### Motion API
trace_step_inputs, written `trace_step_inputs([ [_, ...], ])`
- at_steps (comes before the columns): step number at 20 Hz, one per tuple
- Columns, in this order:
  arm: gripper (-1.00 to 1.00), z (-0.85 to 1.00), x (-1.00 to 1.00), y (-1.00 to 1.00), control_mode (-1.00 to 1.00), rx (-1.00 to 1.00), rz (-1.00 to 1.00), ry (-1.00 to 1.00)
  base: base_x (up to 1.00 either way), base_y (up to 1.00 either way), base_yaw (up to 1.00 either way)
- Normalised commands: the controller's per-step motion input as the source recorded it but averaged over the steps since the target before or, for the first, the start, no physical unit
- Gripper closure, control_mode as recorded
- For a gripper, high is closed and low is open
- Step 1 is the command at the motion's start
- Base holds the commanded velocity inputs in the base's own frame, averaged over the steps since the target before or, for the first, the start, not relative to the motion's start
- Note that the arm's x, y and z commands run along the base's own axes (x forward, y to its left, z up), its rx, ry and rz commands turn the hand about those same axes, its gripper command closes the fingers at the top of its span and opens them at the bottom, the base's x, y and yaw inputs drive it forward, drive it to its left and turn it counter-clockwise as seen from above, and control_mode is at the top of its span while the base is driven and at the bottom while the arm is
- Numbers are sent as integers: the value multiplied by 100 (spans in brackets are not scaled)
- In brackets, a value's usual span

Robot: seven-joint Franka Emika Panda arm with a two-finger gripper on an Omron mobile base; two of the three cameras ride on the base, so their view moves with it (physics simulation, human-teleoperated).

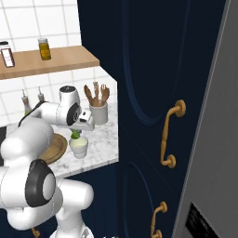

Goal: Grab a lemon wedge from the fridge and one ice cube from the ice bowl, and put them in the glass of lemonade.

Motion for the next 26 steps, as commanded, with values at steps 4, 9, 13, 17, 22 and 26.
trace_step_inputs([
  [4,100,0,21,3,-100,0,0,0,0,0,0],
  [9,100,0,10,1,-100,0,0,0,0,0,0],
  [13,-100,0,0,0,-100,0,0,0,0,0,0],
  [17,-100,0,0,0,-100,0,0,0,0,0,0],
  [22,-100,0,0,0,-100,0,0,0,0,0,0],
  [26,-100,0,-1,0,-100,0,0,0,0,0,0],
])
